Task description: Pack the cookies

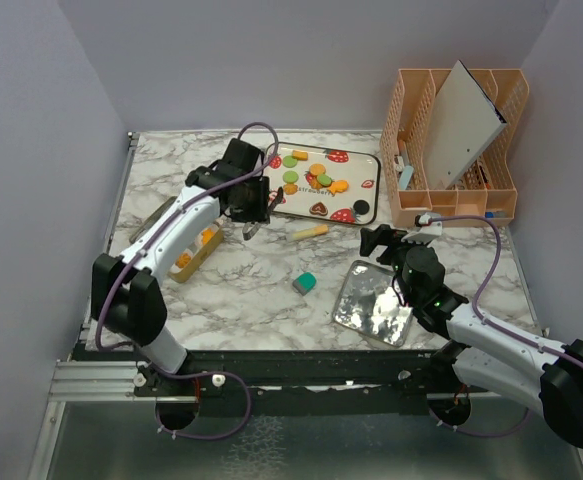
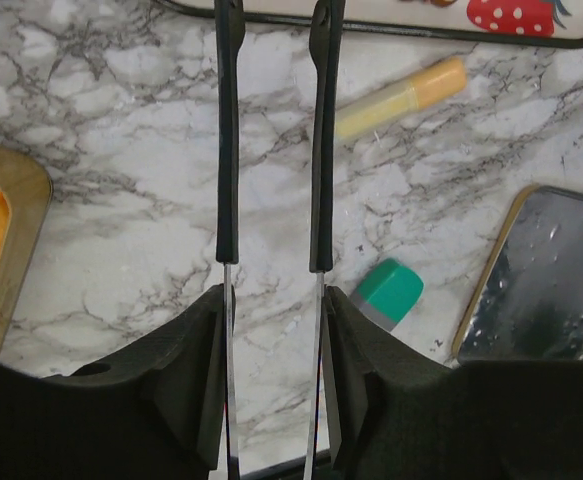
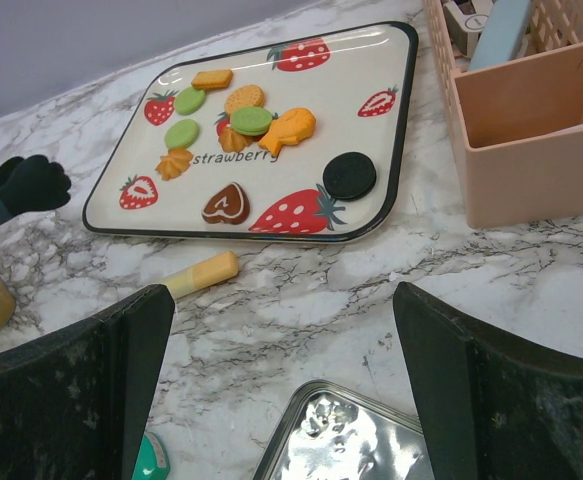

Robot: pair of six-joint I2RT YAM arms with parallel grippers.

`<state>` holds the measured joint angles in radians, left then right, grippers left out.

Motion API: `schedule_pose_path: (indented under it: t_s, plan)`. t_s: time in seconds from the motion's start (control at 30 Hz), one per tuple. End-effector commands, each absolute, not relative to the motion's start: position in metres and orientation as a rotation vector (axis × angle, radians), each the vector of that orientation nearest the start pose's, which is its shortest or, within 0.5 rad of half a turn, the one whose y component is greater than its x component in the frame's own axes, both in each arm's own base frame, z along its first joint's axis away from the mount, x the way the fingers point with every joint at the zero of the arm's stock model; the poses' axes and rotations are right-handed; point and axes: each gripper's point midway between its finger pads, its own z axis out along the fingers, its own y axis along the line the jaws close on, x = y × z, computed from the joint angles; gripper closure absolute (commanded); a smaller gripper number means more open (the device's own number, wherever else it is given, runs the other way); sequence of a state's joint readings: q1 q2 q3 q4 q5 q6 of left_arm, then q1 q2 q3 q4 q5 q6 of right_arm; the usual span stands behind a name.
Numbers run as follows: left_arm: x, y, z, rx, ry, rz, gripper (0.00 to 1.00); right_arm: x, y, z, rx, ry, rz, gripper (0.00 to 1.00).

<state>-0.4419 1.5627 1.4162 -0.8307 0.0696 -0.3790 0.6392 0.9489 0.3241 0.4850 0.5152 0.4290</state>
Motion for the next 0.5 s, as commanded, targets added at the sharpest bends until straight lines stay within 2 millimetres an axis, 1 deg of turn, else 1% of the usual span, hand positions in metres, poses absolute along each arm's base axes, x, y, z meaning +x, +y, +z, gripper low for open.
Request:
schedule_pose_path:
  t_s: [0.0, 0.13, 0.2, 0.37, 0.47]
  plan:
    - [0.369, -0.196, 0.183, 0.168, 2.518, -0.330, 0.57, 0.305, 0.135, 0.162, 0.221, 1.682, 0.357, 0.00]
    - [0.398, -0.202, 0.179, 0.169, 2.505, -0.275, 0.55, 0.305, 0.134, 0.162, 0.222, 1.682, 0.355, 0.00]
    - [0.410, -0.205, 0.174, 0.173, 2.507, -0.256, 0.54, 0.305, 0.134, 0.162, 0.221, 1.684, 0.355, 0.00]
    - [0.432, -0.216, 0.155, 0.184, 2.528, -0.238, 0.52, 0.306, 0.134, 0.161, 0.221, 1.684, 0.349, 0.01]
    - [0.444, -0.223, 0.148, 0.195, 2.528, -0.230, 0.51, 0.306, 0.134, 0.160, 0.222, 1.686, 0.345, 0.00]
